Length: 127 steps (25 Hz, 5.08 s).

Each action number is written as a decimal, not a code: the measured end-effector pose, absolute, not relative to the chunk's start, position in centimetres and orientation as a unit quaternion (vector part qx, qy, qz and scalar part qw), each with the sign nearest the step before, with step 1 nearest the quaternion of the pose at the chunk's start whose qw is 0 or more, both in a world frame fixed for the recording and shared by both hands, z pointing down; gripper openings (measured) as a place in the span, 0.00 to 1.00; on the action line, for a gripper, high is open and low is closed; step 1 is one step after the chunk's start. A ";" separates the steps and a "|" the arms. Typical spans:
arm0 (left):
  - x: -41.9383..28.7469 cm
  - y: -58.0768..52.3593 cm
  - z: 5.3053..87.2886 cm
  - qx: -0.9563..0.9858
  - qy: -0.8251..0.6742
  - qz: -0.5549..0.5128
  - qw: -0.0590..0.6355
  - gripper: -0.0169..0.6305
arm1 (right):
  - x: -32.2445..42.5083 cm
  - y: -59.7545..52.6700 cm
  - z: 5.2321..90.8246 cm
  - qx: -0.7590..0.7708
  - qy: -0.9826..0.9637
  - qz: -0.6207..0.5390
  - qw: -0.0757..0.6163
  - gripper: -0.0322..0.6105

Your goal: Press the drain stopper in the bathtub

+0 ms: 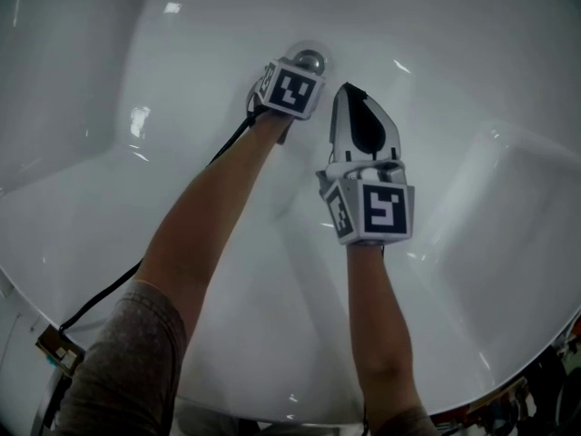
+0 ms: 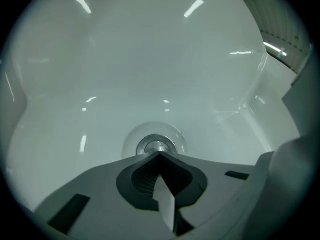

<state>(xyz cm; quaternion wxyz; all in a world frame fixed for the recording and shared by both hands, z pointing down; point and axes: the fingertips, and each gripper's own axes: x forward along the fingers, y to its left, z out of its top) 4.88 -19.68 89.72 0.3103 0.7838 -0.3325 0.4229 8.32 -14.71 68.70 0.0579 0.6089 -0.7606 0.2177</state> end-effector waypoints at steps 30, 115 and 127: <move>4.9 -19.3 88.0 0.774 -0.332 0.432 0.322 0.04 | 8.4 -14.3 67.5 0.612 -0.756 0.224 0.056 0.06; -1.7 8.6 2.5 0.932 -0.291 0.173 0.129 0.04 | 1.4 10.0 1.5 0.484 -0.860 0.161 0.023 0.06; -2.6 9.7 -2.2 0.961 -0.263 0.061 0.060 0.04 | 0.5 11.0 -1.0 0.482 -0.868 0.119 -0.005 0.06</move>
